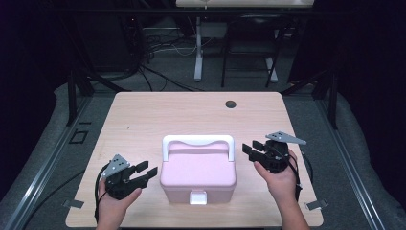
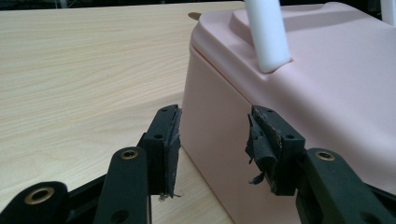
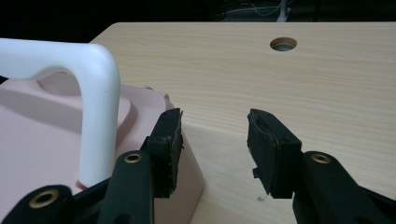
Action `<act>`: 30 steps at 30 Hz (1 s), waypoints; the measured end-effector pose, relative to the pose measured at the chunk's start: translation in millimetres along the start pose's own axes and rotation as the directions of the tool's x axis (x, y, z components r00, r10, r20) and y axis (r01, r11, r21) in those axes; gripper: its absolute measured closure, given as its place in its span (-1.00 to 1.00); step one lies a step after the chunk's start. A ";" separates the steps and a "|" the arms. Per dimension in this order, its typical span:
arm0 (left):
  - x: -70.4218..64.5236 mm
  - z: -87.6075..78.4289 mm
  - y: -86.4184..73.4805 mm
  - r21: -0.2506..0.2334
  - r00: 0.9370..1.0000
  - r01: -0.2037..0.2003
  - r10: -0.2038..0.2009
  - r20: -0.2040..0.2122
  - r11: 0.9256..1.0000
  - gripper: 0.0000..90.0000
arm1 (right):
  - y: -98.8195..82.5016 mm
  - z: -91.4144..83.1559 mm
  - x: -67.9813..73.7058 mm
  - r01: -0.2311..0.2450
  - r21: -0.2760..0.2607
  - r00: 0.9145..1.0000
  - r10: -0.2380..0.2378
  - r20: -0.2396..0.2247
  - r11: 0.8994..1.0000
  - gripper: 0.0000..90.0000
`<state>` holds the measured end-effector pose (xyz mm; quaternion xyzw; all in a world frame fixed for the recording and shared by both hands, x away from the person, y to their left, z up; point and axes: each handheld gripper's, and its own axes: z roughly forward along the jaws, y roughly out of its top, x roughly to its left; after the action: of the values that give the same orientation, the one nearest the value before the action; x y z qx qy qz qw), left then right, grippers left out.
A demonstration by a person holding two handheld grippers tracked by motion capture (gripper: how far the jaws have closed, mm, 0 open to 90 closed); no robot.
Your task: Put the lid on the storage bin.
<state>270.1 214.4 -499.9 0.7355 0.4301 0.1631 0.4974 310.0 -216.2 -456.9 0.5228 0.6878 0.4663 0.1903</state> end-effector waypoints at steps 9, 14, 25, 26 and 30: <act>8.6 3.2 -12.7 0.019 0.999 0.015 -0.014 -0.035 1.000 0.13 | -0.9 2.1 -1.9 0.006 0.013 1.000 -0.006 0.007 1.000 0.13; 12.1 5.5 -22.9 0.045 0.998 0.011 -0.009 -0.058 0.999 0.09 | -0.9 2.2 -3.2 0.016 0.008 1.000 -0.017 0.024 1.000 0.09; 17.2 9.7 -31.0 0.069 0.998 0.024 -0.020 -0.059 0.997 0.02 | -4.0 8.2 -3.9 0.026 0.026 0.999 -0.027 0.032 0.999 0.04; 17.3 10.2 -31.5 0.070 0.998 0.026 -0.022 -0.058 0.997 0.02 | -4.2 8.4 -4.2 0.031 0.039 0.999 -0.032 0.036 0.999 0.04; 17.5 12.1 -33.5 0.075 0.998 0.023 -0.019 -0.055 0.997 0.01 | -5.8 12.0 -4.2 0.031 0.039 0.998 -0.033 0.045 0.999 0.02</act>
<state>272.5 225.7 -537.9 0.7444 0.4569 0.1613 0.4594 317.4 -214.8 -468.6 0.5257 0.7004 0.4379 0.2031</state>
